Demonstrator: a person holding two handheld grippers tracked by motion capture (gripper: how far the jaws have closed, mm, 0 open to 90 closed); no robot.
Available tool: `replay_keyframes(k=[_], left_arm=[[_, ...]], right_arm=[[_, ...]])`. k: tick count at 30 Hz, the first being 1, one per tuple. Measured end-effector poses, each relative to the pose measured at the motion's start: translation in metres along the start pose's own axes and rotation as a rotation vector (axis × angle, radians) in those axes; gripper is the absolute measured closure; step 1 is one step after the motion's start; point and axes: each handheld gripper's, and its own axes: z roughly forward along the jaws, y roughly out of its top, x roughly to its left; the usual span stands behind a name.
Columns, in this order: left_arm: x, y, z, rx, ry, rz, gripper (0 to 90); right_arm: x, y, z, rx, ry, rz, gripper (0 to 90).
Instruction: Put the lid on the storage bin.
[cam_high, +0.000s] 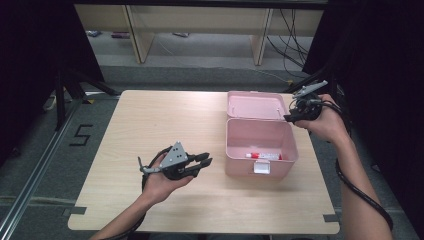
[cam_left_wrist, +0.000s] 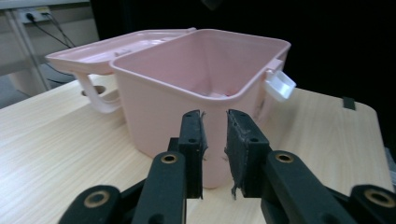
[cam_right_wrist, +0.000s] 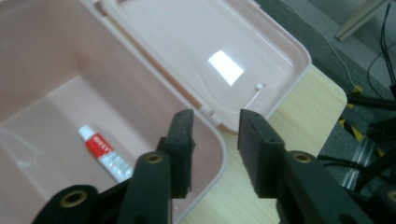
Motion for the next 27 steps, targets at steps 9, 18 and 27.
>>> replay_keyframes(k=[9,18,27], left_arm=[[-0.018,0.009,0.014,0.016,-0.096,0.028,80.7],[-0.029,0.014,0.024,0.014,-0.141,0.002,84.8],[-0.04,0.012,0.05,0.012,-0.178,0.044,86.4]], right_arm=[[-0.02,0.001,0.012,-0.037,-0.016,0.225,63.6],[-0.028,0.0,0.026,-0.024,-0.053,0.335,71.5],[-0.039,0.007,0.048,0.034,-0.075,0.418,79.3]])
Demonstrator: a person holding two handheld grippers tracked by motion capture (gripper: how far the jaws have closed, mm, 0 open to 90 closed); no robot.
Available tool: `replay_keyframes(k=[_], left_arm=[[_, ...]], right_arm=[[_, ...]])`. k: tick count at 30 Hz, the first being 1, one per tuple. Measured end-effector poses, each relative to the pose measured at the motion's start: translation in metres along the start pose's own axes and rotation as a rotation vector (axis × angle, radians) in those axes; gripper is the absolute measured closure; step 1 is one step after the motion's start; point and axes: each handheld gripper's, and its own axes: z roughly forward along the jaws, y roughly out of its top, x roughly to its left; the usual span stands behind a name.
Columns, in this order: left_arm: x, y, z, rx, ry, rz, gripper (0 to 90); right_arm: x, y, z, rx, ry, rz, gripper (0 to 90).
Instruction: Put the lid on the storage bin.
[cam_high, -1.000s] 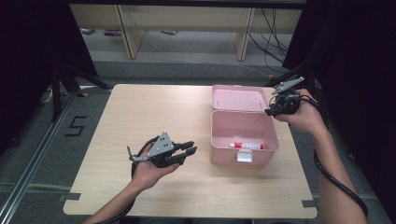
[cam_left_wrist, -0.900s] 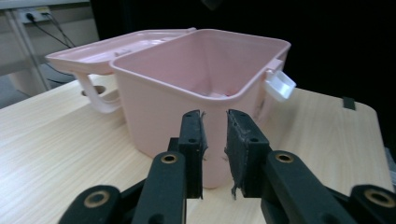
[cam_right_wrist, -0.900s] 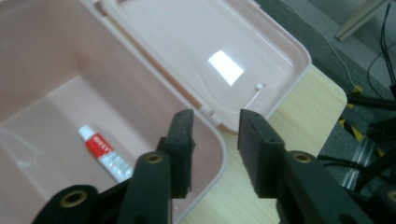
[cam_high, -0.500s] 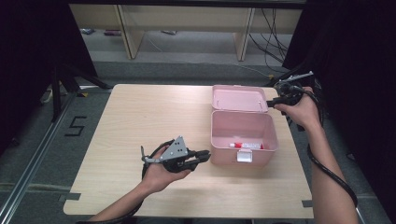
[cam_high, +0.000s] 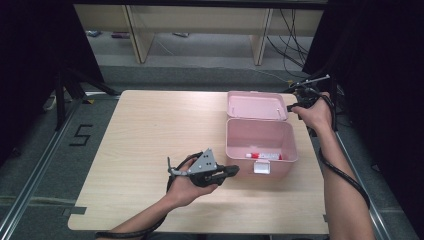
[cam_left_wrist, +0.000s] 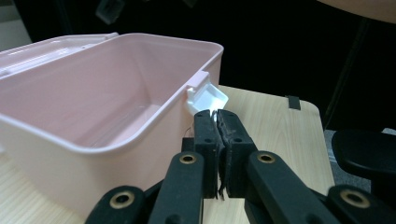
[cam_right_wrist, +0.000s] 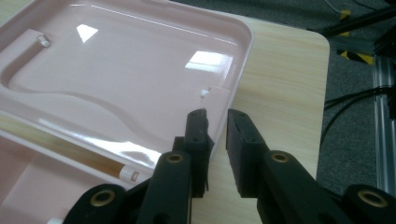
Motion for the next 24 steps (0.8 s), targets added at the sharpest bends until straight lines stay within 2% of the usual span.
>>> replay_keyframes(k=[2,4,6,8,9,11,12,13,16,18,21,22,24], left_arm=[[-0.001,0.0,0.005,0.01,-0.003,0.004,86.7],[-0.001,-0.001,0.011,0.016,-0.005,0.01,87.7],[-0.002,-0.001,0.013,0.014,-0.005,0.006,88.6],[-0.001,0.0,0.017,0.034,0.002,-0.005,89.1],[-0.001,0.0,0.018,0.029,0.003,-0.008,89.2],[-0.001,0.0,0.019,0.036,0.002,-0.004,89.3],[-0.002,0.0,0.021,0.023,-0.003,-0.007,89.3],[-0.002,0.001,0.022,0.034,-0.001,-0.001,89.3],[-0.004,0.002,0.025,0.026,-0.006,-0.001,89.4],[-0.004,0.003,0.028,0.012,-0.01,0.009,89.3],[-0.005,0.004,0.031,0.001,-0.009,0.025,89.3],[-0.005,0.004,0.034,-0.009,-0.011,0.03,89.3],[-0.005,0.004,0.036,-0.01,-0.015,0.034,89.3]], right_arm=[[0.0,0.001,0.003,-0.003,-0.005,0.001,79.3],[0.001,0.002,0.009,-0.003,-0.014,0.024,78.7],[0.0,0.003,0.01,-0.007,-0.016,0.016,78.1],[-0.001,0.005,0.015,-0.013,-0.023,0.011,77.8],[-0.001,0.005,0.016,-0.02,-0.037,0.011,77.8],[-0.002,0.008,0.019,-0.027,-0.035,0.022,77.5],[-0.001,0.009,0.019,-0.014,-0.035,0.039,77.2],[-0.003,0.01,0.022,-0.025,-0.05,0.011,76.9],[0.0,0.013,0.026,-0.032,-0.046,0.065,75.7],[-0.003,0.015,0.028,-0.02,-0.056,0.042,75.6],[-0.004,0.016,0.034,-0.029,-0.062,0.043,75.4],[-0.003,0.015,0.035,-0.024,-0.062,0.072,74.9],[-0.004,0.016,0.037,-0.021,-0.063,0.07,74.5]])
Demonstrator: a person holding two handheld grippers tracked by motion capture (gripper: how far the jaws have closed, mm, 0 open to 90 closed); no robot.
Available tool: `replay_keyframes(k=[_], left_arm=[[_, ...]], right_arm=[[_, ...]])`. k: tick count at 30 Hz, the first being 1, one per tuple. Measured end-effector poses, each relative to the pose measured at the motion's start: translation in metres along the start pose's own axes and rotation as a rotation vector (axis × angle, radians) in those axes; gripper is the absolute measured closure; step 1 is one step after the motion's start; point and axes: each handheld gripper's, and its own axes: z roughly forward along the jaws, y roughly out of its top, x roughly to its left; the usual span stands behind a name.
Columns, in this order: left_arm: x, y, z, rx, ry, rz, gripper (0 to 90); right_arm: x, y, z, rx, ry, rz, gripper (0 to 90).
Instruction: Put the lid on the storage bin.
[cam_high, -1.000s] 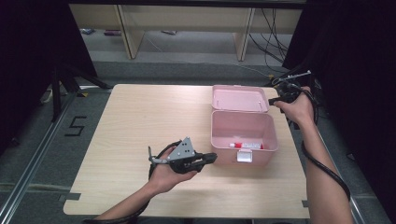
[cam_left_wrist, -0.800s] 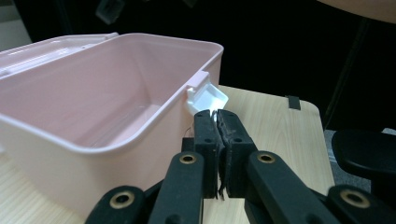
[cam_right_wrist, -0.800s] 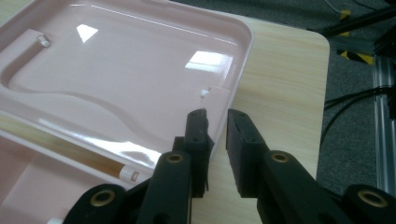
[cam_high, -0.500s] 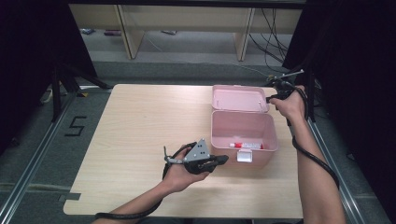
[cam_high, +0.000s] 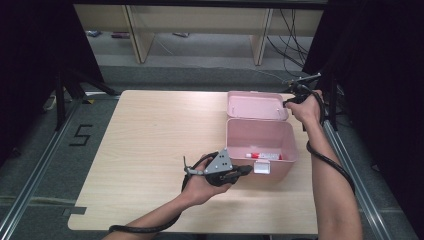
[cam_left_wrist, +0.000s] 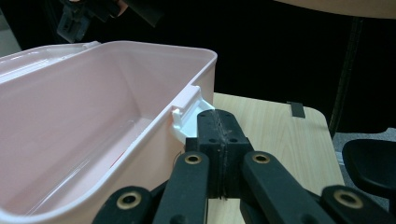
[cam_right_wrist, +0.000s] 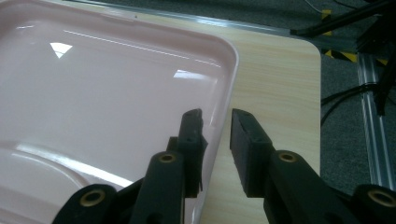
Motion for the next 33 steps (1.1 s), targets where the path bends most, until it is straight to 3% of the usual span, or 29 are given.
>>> replay_keyframes(k=[2,3,4,8,9,11,12,15,16,17,18,20,26,27,28,33], left_arm=[[-0.001,0.0,0.003,0.009,0.0,0.005,89.3],[-0.002,0.0,0.005,0.007,0.0,-0.002,89.3],[-0.002,0.0,0.007,0.012,-0.002,0.007,89.3],[-0.002,0.001,0.013,0.012,-0.001,0.016,89.3],[-0.003,0.001,0.016,0.013,0.001,0.021,89.3],[-0.004,0.001,0.019,0.017,0.002,0.023,89.3],[-0.003,0.001,0.02,0.022,0.004,0.036,89.3],[-0.002,0.0,0.023,0.025,0.009,0.026,89.3],[-0.001,-0.001,0.024,0.027,0.011,0.03,89.3],[-0.001,-0.001,0.024,0.027,0.011,0.03,89.3],[-0.001,-0.003,0.026,0.026,0.016,0.025,89.3],[0.0,-0.004,0.027,0.028,0.02,0.021,89.3],[0.001,-0.005,0.032,0.023,0.025,0.018,89.2],[0.001,-0.006,0.033,0.02,0.025,0.02,89.2],[0.001,-0.006,0.034,0.021,0.024,0.019,89.2],[0.0,-0.005,0.036,0.023,0.023,0.024,89.2]], right_arm=[[0.0,0.0,0.0,0.005,0.004,0.002,74.6],[0.001,-0.001,0.0,0.016,0.006,0.038,74.6],[-0.001,0.0,0.001,0.003,-0.003,0.011,74.5],[-0.001,0.0,0.003,0.005,-0.002,0.031,74.5],[-0.004,0.001,0.005,-0.01,-0.015,0.001,74.7],[-0.003,0.002,0.007,-0.008,-0.017,0.0,75.1],[-0.001,0.002,0.008,-0.002,0.0,0.03,75.2],[-0.002,0.004,0.011,-0.005,-0.017,0.004,75.9],[0.001,0.004,0.012,0.002,-0.007,0.042,76.1],[0.001,0.004,0.012,0.002,-0.007,0.042,76.1],[-0.002,0.005,0.013,0.001,-0.017,0.001,76.2],[0.0,0.005,0.012,0.018,-0.013,0.033,76.1],[-0.004,0.006,0.015,0.011,-0.023,0.002,76.3],[-0.002,0.006,0.015,0.015,-0.025,0.04,76.3],[-0.004,0.006,0.016,0.005,-0.019,0.012,76.3],[-0.003,0.007,0.019,0.023,-0.014,0.041,76.5]])
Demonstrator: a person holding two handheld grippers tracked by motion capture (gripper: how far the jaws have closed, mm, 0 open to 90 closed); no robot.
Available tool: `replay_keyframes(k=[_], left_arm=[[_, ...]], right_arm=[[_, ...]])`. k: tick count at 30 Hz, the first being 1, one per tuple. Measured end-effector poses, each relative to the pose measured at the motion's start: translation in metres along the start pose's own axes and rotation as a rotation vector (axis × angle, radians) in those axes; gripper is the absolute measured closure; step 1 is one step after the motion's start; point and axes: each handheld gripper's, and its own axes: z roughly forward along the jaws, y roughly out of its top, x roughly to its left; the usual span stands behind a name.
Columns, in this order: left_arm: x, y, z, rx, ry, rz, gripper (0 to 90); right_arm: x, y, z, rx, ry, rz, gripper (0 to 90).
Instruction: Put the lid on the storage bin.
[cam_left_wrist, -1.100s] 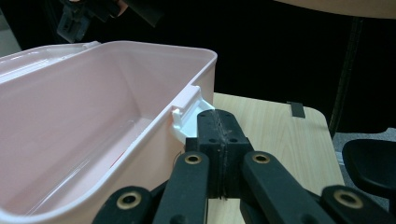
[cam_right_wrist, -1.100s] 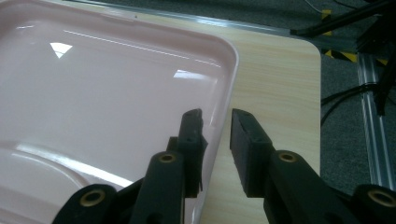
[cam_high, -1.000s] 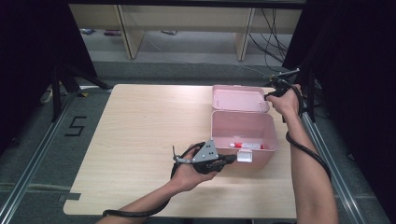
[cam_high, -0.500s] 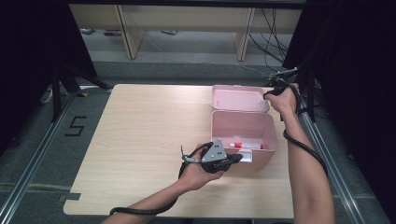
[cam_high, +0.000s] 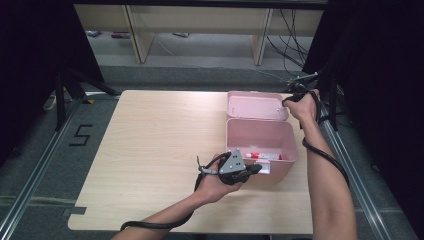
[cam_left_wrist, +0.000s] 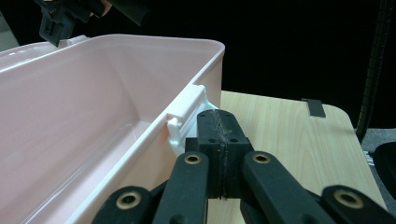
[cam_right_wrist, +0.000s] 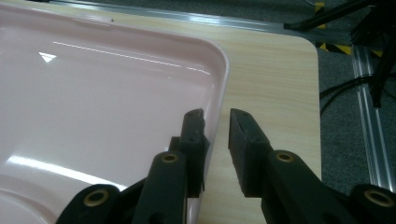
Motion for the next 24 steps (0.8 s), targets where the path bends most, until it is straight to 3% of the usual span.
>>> replay_keyframes(k=[2,4,12,16,17,19,21,23,24], left_arm=[[0.0,0.0,0.001,0.003,-0.001,0.002,89.0],[0.0,0.001,0.003,0.0,-0.002,-0.006,88.9],[0.0,-0.001,0.007,-0.004,-0.002,-0.017,88.6],[0.0,-0.001,0.008,-0.003,-0.006,-0.023,88.6],[0.0,-0.001,0.008,-0.003,-0.006,-0.023,88.6],[0.001,0.0,0.008,0.003,-0.005,-0.018,88.6],[0.001,0.0,0.009,0.004,-0.005,-0.017,88.7],[0.001,0.0,0.009,0.005,-0.004,-0.017,88.7],[0.001,0.0,0.009,0.006,-0.004,-0.017,88.7]], right_arm=[[0.0,0.001,0.002,0.004,-0.008,-0.008,76.7],[0.001,0.002,0.003,0.006,-0.014,0.016,77.1],[-0.003,0.002,0.007,0.012,-0.012,-0.012,79.1],[-0.001,0.003,0.011,0.021,-0.01,0.009,78.7],[0.001,0.002,0.011,0.025,-0.009,0.042,78.7],[-0.001,0.003,0.011,0.025,-0.009,0.017,78.7],[0.001,0.003,0.013,0.033,-0.005,0.046,78.7],[-0.001,0.004,0.014,0.027,-0.017,0.012,79.1],[0.001,0.005,0.015,0.04,-0.016,0.028,79.6]])
